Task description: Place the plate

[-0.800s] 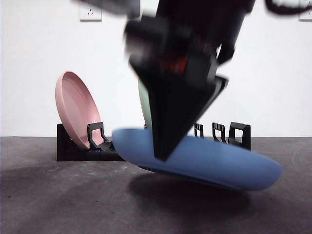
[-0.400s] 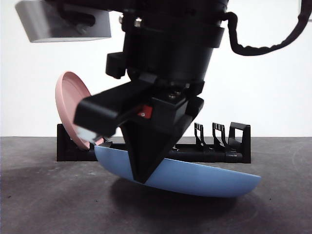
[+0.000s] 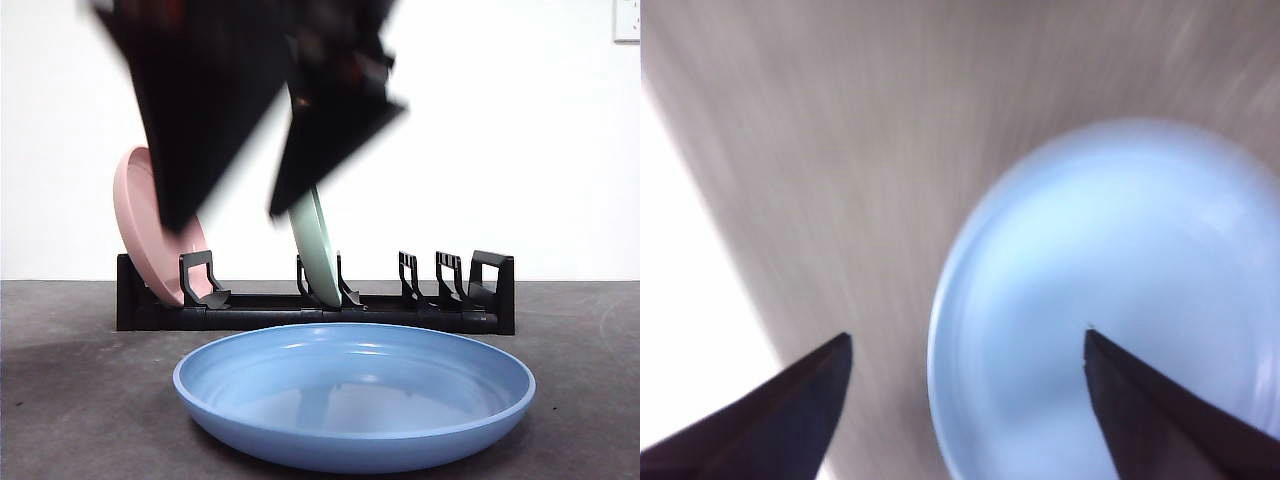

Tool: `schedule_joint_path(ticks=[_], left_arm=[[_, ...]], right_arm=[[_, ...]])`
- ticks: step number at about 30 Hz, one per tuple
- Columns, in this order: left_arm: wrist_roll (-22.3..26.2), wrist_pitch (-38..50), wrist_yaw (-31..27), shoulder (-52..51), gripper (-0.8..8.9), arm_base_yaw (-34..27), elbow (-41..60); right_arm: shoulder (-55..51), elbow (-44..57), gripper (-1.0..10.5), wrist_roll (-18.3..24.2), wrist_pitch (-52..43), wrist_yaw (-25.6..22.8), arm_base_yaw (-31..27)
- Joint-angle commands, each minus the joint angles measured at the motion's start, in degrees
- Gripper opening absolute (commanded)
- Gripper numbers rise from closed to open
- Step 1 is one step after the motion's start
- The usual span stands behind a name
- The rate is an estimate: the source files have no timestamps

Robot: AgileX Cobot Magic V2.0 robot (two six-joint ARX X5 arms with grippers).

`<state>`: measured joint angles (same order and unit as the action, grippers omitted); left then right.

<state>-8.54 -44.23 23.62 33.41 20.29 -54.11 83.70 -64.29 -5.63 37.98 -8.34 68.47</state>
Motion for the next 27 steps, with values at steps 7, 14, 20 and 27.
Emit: schedule_joint_path(ticks=[7,14,20,27], left_arm=[[-3.0,0.5,-0.3,4.2,5.58,0.3,-1.0],[-3.1,0.5,-0.3,10.1,5.58,0.4,-2.1],[-2.8,0.5,-0.8,17.8,5.58,0.4,-5.8],[-1.2,-1.5,-3.1,28.9,5.59,0.8,-14.1]], right_arm=[[-11.0,-3.7,4.0,-3.8,0.4,28.9,-19.9],[-16.8,-3.6,4.0,0.7,8.0,36.6,-38.9],[-22.1,-3.6,4.0,3.5,12.8,42.1,-51.8],[-28.3,-3.5,4.0,5.5,15.6,42.0,-57.7]])
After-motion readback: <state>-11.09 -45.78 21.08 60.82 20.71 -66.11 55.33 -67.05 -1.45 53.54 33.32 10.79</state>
